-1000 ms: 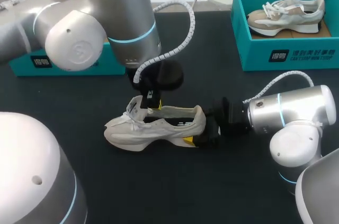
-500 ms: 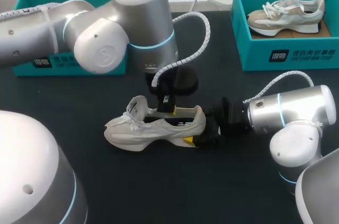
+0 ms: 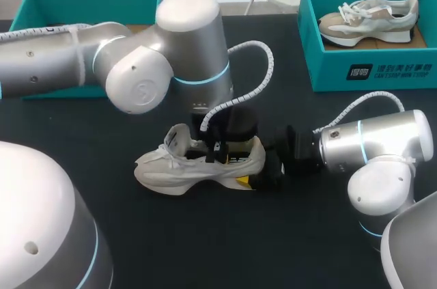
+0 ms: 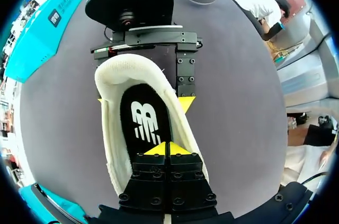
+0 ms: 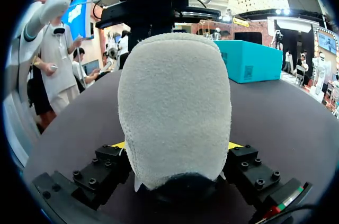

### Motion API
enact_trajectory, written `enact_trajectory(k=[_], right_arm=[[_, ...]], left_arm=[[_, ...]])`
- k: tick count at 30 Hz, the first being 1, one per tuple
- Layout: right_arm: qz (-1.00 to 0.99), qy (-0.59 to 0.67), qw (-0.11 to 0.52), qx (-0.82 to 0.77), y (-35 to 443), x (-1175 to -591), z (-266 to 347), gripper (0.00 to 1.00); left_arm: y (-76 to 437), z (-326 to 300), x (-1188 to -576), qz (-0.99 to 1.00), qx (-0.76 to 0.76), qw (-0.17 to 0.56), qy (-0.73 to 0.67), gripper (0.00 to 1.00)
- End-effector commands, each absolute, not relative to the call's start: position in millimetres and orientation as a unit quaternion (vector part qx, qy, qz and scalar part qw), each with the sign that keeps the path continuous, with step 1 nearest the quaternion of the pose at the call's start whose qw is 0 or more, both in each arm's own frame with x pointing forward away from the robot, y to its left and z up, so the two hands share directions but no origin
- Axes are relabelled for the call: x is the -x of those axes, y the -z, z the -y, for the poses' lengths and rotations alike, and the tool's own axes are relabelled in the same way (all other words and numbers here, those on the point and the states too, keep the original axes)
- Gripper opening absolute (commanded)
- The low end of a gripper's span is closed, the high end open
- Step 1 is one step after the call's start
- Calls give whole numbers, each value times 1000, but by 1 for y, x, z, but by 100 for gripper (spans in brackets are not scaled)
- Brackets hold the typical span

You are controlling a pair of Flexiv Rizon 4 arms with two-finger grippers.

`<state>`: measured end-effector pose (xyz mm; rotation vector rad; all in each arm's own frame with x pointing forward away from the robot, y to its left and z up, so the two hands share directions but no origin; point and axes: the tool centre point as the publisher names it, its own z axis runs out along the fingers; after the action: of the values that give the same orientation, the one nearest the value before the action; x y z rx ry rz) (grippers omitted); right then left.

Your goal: Take the shoe out of the shoebox, open the shoe tongue, remove and reinsert the insole, then place the shoe into the shoebox

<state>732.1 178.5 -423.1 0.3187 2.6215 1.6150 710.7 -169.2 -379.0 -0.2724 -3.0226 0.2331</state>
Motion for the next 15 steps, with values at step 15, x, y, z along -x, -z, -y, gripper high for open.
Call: enact_trajectory(k=[15], right_arm=[[-848, -519, 23, -105, 428, -728, -176, 0]], left_arm=[[391, 157, -704, 992, 85, 51, -72, 32]])
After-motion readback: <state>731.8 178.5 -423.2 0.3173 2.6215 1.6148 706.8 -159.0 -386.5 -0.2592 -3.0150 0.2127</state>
